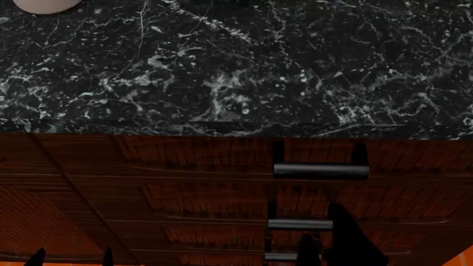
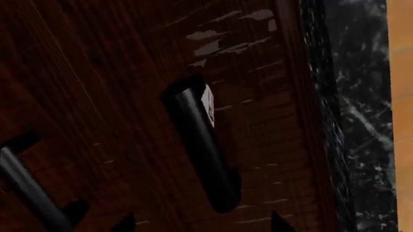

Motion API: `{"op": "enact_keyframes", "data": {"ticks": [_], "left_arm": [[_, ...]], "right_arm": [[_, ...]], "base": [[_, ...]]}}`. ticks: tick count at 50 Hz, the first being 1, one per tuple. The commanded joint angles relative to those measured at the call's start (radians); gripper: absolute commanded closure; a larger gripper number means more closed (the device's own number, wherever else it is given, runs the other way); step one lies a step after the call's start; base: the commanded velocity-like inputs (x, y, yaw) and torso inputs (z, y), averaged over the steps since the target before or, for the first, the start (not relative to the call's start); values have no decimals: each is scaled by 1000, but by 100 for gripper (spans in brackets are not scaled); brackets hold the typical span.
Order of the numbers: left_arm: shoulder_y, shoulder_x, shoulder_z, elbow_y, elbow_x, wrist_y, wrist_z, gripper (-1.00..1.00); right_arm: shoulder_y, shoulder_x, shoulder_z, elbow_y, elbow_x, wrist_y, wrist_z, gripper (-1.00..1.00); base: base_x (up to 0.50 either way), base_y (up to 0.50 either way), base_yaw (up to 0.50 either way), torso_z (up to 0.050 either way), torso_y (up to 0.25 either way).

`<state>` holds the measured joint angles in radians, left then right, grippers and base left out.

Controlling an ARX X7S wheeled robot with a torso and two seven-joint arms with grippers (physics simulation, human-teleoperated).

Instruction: Open the right drawer.

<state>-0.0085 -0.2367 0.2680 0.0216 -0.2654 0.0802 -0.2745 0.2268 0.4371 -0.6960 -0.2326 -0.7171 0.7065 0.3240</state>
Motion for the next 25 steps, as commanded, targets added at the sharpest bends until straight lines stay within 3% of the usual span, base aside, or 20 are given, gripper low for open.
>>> {"op": "enact_keyframes", "data": {"ticks": [1,15,25], "left_arm": [[-2,-4,7,-4,-3,1,-3,-100],[-4,-9,17,2,-7,-8,-8,-100],[-5,-12,20,2,-9,-7,-11,-100]], "right_arm": [[33,35,-121,-4,-200,109,-59,-100],[66,58,-202,45,-390,205,-134,-100],[65,57,-202,45,-392,204,-135,-100]], "base": [[0,0,0,0,0],[0,0,0,0,0],[0,0,0,0,0]]}}
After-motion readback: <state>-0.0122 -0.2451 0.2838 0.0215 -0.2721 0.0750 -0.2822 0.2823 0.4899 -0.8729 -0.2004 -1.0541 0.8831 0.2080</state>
